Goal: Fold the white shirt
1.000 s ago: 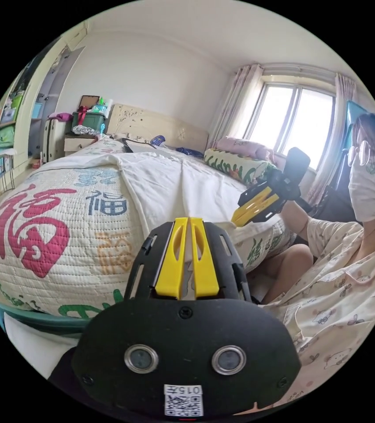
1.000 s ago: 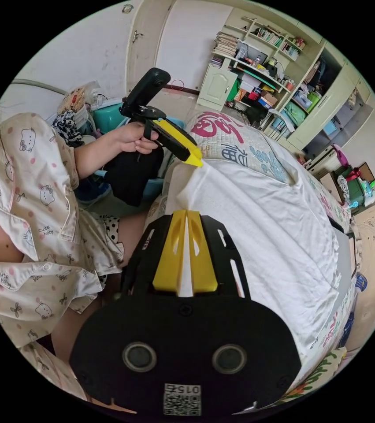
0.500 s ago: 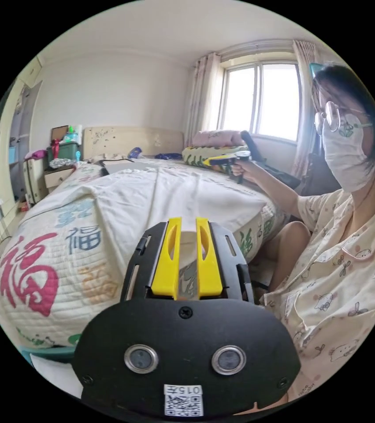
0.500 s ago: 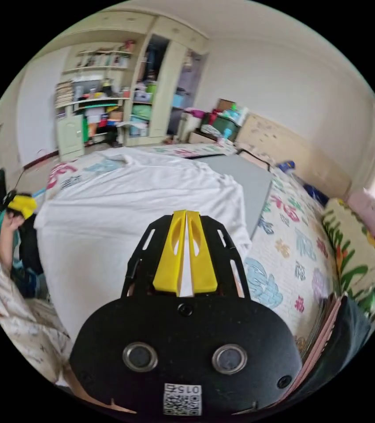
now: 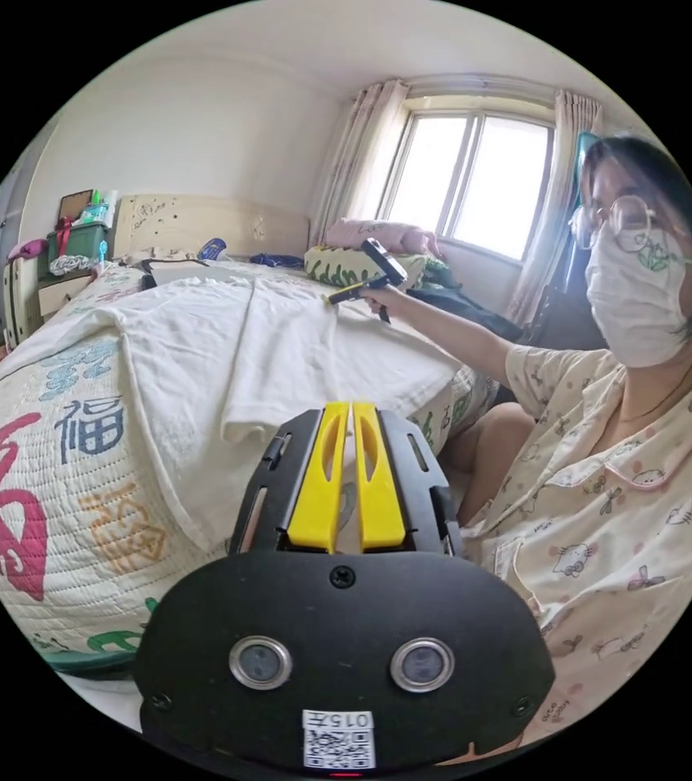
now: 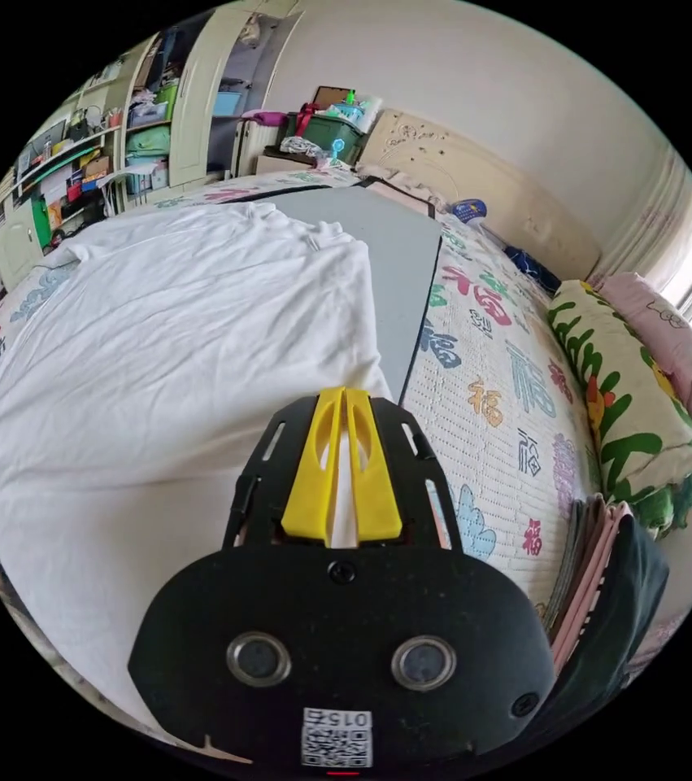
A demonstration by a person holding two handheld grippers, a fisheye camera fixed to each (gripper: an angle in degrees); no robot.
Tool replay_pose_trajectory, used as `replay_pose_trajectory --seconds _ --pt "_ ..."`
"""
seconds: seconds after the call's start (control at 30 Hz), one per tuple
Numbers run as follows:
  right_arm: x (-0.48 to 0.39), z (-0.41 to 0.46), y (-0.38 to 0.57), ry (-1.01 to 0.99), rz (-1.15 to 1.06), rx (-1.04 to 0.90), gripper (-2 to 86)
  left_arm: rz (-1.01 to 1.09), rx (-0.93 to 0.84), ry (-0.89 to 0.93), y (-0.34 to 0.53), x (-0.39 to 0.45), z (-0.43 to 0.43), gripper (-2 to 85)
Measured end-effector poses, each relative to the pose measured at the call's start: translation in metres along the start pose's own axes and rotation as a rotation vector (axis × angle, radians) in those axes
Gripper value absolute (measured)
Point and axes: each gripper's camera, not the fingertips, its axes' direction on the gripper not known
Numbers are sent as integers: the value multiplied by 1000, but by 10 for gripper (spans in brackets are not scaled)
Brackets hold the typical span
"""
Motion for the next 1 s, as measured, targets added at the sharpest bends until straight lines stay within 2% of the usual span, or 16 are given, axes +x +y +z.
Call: replay_pose_trajectory --seconds 0.07,0.13,0.23,0.33,0.5,0.8,1.0 --pt "-23 -24 17 -10 -118 94 82 -25 84 -23 -10 -9 -26 13" --pt "-73 -67 57 -52 -355 268 88 -96 133 -160 -28 -27 -49 23" --pt "-143 -121 115 -242 -673 455 89 -189 60 -266 -56 -55 -48 64" --pt "-212 -156 153 -407 -923 479 88 -230 1 -179 -78 -80 -38 65" --pt "-293 -164 192 -463 -1165 420 83 -223 -14 -131 -108 -99 -51 13" --pt "-315 -159 198 -483 -1098 277 -6 -153 -44 -176 -181 -138 -94 -3" --pt "-312 -160 212 -494 -1116 257 -10 -182 -29 -64 -212 -200 -121 7"
